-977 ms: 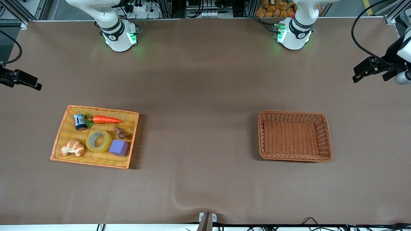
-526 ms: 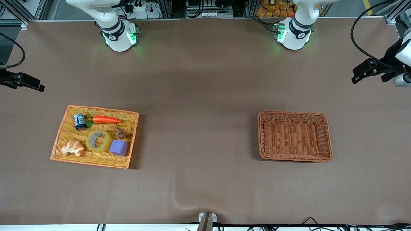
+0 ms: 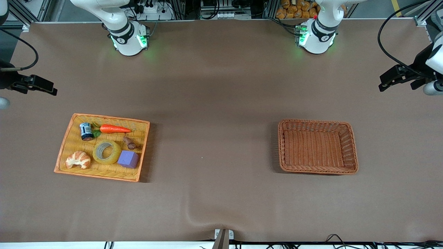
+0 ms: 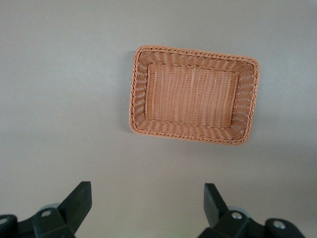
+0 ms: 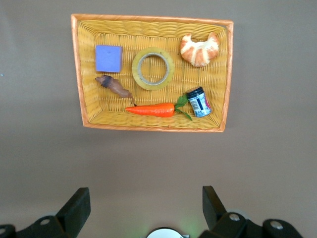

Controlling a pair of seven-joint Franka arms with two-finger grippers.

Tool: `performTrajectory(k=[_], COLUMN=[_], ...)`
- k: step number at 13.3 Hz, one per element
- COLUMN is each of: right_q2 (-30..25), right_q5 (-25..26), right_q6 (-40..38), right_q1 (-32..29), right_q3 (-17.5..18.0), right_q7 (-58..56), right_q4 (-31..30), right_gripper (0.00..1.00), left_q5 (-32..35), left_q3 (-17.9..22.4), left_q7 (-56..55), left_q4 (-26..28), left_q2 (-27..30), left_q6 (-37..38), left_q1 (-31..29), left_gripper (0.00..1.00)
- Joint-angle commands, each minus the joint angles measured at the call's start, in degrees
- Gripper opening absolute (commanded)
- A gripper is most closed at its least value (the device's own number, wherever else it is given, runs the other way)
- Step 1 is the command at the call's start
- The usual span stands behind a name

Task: Transfer tape with both arms
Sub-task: 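Reach the right gripper down to the yellow tape roll in the tray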

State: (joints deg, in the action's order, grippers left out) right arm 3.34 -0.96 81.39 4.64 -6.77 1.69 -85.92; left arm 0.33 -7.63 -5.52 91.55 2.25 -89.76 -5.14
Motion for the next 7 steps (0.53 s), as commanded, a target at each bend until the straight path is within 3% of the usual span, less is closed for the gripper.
performTrajectory(k=[1,4,7], right_q2=[-0.4,0.2,6.7], right_q5=[0.7,0.6,0.8], right_q6=[-0.5,-0.3,2.4], right_q1=[0.3,1.9,2.0], right_q3=[0.0,0.0,-0.1], right_q7=[0.2,0.2,0.2], right_q4=[0.5,1.0,1.0], right_gripper=[1.00,1.00,1.00], left_q5=[0.5,0.5,0.5], left_q3=[-0.3,-0.3,-0.3], left_q7=[1.7,1.8,1.8], left_q4=[-0.3,0.1,0.2], left_q2=[-0.2,-0.3,-0.4], left_q6=[0.2,0.1,0.1], left_q1=[-0.6,-0.6,-0.6], left_gripper=[1.00,1.00,1.00])
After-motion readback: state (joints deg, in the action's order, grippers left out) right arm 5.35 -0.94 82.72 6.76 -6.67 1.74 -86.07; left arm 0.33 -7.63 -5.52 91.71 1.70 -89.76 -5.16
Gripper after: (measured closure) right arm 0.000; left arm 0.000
